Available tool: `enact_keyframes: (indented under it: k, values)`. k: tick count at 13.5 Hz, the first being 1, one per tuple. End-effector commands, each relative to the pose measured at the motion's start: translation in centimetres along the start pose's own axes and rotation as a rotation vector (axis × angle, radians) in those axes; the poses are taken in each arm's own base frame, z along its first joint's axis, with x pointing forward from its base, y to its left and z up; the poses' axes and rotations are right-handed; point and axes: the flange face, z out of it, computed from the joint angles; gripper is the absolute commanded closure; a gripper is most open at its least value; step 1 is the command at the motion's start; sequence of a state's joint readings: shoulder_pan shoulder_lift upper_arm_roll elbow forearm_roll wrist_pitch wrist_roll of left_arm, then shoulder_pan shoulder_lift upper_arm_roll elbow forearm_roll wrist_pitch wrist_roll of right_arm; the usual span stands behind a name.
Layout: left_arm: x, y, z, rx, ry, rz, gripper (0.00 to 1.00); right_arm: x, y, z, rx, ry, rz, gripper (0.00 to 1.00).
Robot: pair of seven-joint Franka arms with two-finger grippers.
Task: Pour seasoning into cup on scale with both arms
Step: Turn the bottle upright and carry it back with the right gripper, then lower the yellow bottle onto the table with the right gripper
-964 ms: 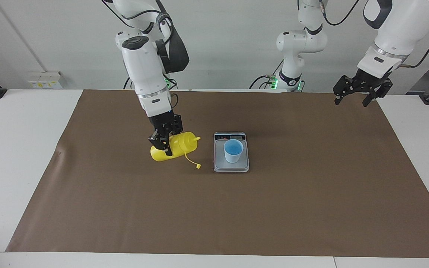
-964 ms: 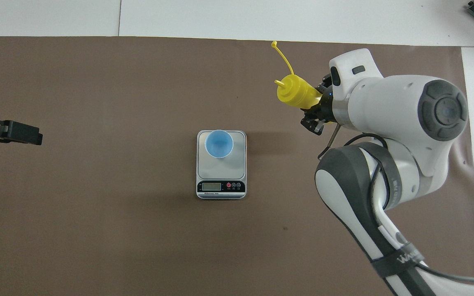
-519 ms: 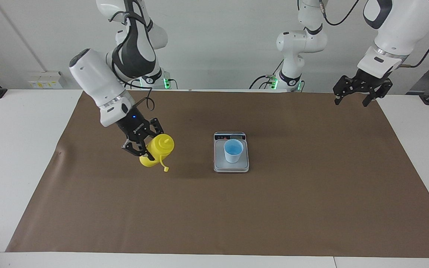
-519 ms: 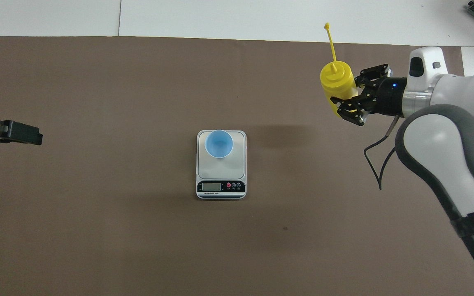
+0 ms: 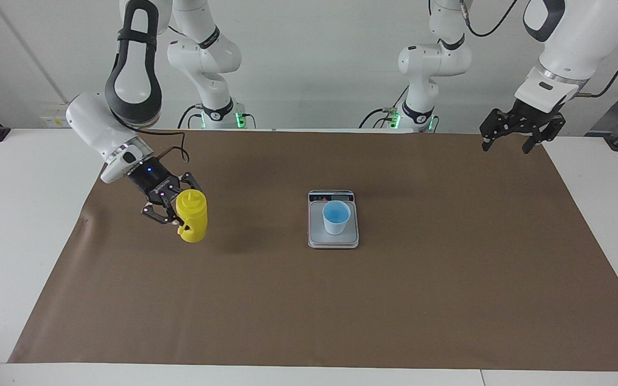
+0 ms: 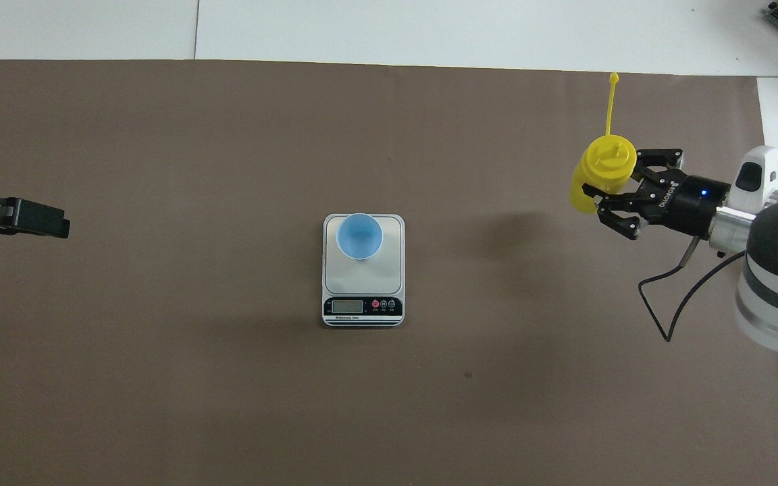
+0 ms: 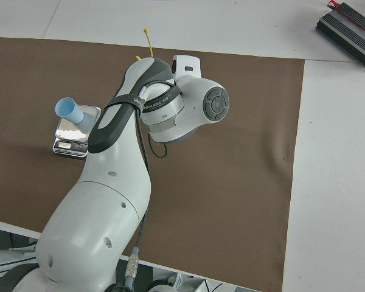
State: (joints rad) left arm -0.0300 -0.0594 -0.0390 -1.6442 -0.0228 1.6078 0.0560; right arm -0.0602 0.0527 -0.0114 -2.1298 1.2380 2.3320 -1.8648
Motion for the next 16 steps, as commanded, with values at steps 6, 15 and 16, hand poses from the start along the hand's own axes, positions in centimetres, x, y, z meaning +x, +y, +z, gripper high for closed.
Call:
enact_keyframes:
  k: [6, 15, 16]
  values:
    - [-0.7, -0.4, -0.1, -0.009, -0.001, -0.003, 0.00, -6.8, -3.4, 1.3, -0.073, 0.176, 0.082, 1.00]
    - [-0.7, -0.4, -0.1, -0.009, -0.001, -0.003, 0.00, -12.4, -4.1, 2.5, -0.102, 0.229, 0.157, 1.00]
    - [-0.7, -0.4, -0.1, -0.009, -0.001, -0.003, 0.00, -13.0, -4.3, 2.7, -0.121, 0.244, 0.178, 1.00]
